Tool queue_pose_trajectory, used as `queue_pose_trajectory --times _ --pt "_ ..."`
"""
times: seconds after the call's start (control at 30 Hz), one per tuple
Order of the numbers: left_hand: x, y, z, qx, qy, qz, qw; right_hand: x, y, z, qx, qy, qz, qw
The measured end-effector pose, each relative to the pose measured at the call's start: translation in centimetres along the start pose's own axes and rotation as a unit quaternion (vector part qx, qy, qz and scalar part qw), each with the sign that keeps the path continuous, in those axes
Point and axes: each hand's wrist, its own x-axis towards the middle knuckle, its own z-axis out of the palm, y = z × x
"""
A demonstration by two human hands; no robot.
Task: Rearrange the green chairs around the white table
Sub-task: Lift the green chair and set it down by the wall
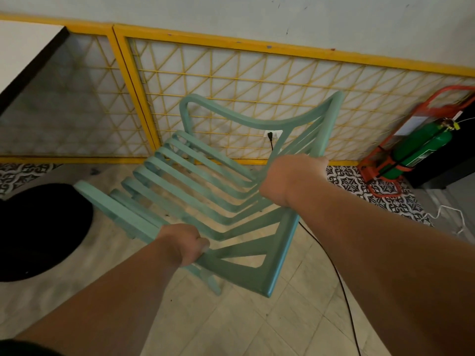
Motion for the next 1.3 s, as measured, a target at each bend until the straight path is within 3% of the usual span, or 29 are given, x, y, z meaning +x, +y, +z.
queue_pose_trajectory --times 0.13,0.3,0.7,1.1,1.3 --pt "-0.2 1.1 0.0 0.056 0.057 0.000 0.997 0.6 0.3 0.0 0.027 0.015 -0.011 0.999" --pt "-0.7 1.4 0.6 0.096 0.027 0.053 0.994 1.1 0.8 0.1 0.021 0.022 -0.012 0.999" --pt "-1.4 4.1 1.0 0.167 0.011 0.046 0.985 2.1 2.4 0.2 0.020 0.039 -0.041 0.998" --pt "-0.5 6.5 1.5 0.142 0.010 0.031 0.989 3.2 4.5 -0.3 0.065 0.052 -0.078 0.994" --pt "0.5 5.8 1.7 0.031 0.031 0.014 0.999 3.0 4.8 0.2 0.161 0.117 -0.065 0.978"
